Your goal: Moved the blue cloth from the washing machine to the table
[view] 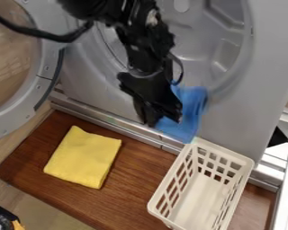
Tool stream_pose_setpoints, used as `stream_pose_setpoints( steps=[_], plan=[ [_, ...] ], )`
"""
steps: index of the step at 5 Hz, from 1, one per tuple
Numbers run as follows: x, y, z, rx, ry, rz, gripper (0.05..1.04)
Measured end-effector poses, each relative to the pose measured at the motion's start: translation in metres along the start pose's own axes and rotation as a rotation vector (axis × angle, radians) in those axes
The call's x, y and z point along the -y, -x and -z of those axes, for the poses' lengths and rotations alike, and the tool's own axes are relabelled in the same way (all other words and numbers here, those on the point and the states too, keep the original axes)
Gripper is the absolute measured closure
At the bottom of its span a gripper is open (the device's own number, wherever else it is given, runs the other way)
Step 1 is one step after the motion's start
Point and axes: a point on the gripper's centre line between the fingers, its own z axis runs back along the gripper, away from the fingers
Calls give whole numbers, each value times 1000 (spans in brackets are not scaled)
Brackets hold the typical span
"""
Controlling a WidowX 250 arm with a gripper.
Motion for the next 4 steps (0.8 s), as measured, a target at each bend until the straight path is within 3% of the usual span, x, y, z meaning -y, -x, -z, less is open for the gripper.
stream_pose_setpoints(
  steps=[2, 3, 4],
  plan=[
    [-26, 33, 14, -64, -48, -86, 993],
    [-29, 46, 23, -91, -43, -85, 993],
    [-26, 60, 39, -151, -50, -77, 993]
  ],
)
